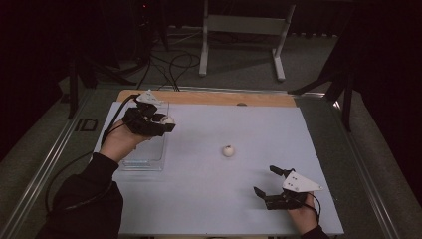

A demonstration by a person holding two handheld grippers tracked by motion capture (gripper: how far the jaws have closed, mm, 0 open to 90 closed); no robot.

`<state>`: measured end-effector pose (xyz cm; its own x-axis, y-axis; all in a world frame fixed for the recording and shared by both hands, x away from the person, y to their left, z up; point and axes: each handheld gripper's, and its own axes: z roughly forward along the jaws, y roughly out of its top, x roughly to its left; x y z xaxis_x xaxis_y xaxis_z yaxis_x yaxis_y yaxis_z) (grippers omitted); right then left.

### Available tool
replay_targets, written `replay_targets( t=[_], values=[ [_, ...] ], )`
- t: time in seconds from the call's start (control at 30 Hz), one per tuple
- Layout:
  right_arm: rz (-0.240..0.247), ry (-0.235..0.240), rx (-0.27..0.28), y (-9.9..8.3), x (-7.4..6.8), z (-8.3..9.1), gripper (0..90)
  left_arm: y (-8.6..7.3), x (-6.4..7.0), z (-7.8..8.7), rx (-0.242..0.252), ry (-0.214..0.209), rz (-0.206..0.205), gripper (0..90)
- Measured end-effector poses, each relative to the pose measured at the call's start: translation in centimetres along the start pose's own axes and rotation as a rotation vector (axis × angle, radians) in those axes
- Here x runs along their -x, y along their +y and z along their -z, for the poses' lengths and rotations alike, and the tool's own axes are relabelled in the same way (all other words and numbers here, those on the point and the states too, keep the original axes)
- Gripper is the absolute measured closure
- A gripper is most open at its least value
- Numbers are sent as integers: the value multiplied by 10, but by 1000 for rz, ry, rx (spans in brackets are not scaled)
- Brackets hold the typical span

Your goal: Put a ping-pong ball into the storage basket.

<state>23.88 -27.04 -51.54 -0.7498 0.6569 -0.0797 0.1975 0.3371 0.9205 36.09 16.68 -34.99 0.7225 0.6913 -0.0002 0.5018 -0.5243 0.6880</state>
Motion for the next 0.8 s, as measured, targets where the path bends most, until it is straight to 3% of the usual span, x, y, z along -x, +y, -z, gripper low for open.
replay_targets(
  t=[0.4, 0.6, 0.67, 0.8],
  values=[
    [-5, 2, -3, 0, 0, 0, 94, -10, -15, -3, 15, 68, 100, 522],
    [-5, 3, -6, 0, 0, -1, 94, -16, -23, -6, 11, 96, 130, 522],
    [-6, 3, -9, 0, 1, -1, 94, -18, -26, -7, 18, 80, 146, 522],
    [-18, 7, -5, 0, 1, -1, 94, -23, -31, -12, 14, 94, 159, 522]
  ],
)
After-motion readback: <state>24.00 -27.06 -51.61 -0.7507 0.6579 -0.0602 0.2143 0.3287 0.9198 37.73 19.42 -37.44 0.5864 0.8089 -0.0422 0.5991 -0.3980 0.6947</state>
